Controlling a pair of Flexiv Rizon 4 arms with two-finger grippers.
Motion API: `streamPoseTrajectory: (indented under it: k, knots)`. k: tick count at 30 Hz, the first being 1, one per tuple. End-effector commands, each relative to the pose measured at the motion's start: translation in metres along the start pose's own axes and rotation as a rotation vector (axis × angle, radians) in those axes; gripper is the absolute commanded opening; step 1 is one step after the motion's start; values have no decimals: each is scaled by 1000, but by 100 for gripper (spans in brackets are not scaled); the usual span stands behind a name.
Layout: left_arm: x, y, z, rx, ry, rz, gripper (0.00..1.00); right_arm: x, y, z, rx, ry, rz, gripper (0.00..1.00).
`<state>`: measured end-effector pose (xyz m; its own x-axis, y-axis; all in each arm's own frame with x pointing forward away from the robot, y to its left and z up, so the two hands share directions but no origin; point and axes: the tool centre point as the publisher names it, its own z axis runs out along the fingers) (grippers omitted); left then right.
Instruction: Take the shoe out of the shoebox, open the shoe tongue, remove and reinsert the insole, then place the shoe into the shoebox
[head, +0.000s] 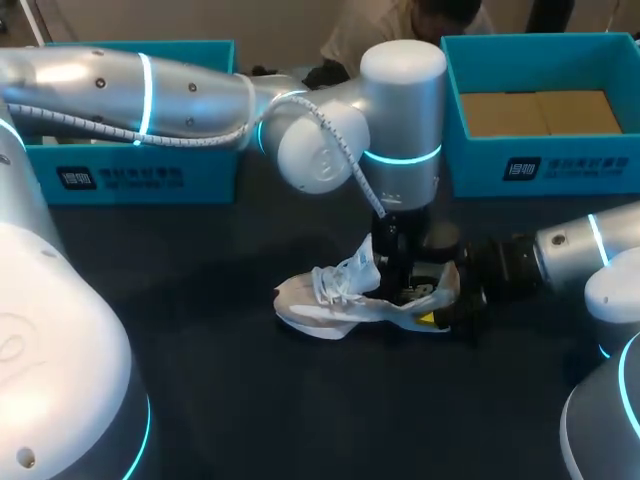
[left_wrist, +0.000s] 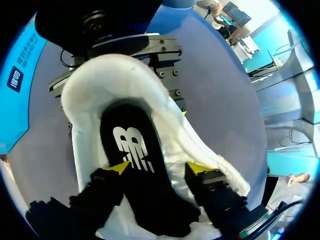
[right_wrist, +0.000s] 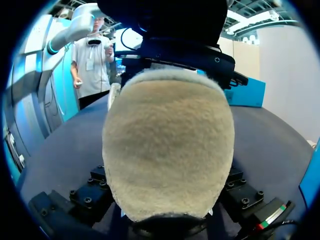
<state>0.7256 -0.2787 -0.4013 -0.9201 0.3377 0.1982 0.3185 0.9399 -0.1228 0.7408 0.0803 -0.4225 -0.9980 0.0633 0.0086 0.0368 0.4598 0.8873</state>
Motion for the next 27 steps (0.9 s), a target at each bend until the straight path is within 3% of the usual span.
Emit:
streamPoseTrajectory:
  k: [1, 4, 5, 6, 9, 15, 16, 18, 27]
  knots:
    - [0, 4, 10, 4, -27, -3, 93, 1, 1, 1, 2, -1, -1, 0]
    - [-3, 4, 15, -2, -41, -3, 87, 1, 1, 1, 2, -1, -1, 0]
    - [-4, 4, 16, -8, -48, -3, 82, 1, 1, 1, 2, -1, -1, 0]
    - [-5, 4, 19, -11, -56, -5, 69, 1, 1, 1, 2, -1, -1, 0]
    - [-9, 4, 24, -13, -68, -9, 51, 1, 1, 1, 2, -1, -1, 0]
    - [-12, 4, 32, -24, -81, -13, 33, 1, 1, 1, 2, -1, -1, 0]
    - [-12, 4, 33, -26, -89, -13, 26, 1, 1, 1, 2, -1, -1, 0]
    - [-12, 5, 35, -30, -90, -13, 3, 1, 1, 1, 2, -1, -1, 0]
    - [-6, 9, 9, -25, -107, -7, 0, 1, 1, 1, 2, -1, -1, 0]
